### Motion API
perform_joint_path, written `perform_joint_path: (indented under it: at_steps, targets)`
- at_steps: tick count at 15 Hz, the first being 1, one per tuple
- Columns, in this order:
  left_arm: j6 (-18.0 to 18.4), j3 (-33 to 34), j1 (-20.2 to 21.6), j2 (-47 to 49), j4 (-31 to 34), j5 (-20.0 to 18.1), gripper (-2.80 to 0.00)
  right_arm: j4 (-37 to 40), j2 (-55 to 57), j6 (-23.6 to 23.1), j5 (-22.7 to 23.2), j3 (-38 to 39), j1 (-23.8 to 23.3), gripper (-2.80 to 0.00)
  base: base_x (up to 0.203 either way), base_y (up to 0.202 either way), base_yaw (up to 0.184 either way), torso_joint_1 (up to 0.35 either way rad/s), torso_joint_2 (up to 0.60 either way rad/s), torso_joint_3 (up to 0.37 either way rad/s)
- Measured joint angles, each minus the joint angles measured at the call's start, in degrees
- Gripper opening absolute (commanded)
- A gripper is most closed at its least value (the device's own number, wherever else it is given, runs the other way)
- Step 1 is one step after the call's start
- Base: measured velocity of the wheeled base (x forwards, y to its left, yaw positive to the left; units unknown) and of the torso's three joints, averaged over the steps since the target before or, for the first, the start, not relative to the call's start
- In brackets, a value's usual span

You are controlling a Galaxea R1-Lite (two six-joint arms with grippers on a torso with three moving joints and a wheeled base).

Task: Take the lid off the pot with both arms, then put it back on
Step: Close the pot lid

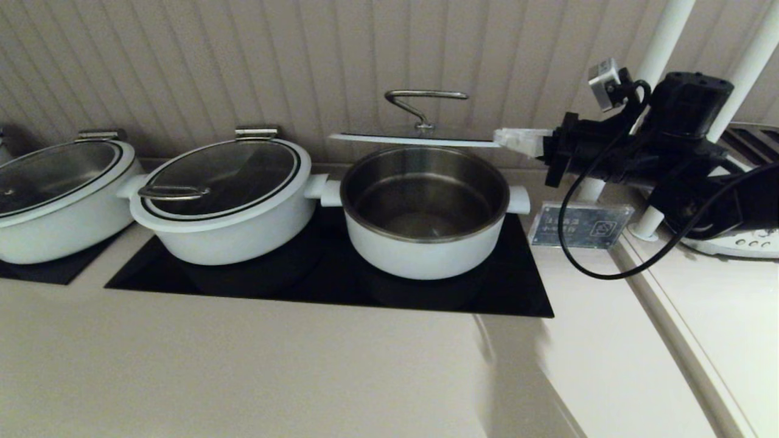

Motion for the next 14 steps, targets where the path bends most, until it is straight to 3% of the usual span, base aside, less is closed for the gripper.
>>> perform_joint_path:
  at_steps: [14]
  targets:
    - [0.0, 0.0, 0.0, 0.0, 0.0, 0.0, -2.8, -6.4, 0.2, -1.1, -0.2, 8.0, 0.2, -2.8, 0.0, 0.0, 0.0, 0.0, 0.0, 0.0]
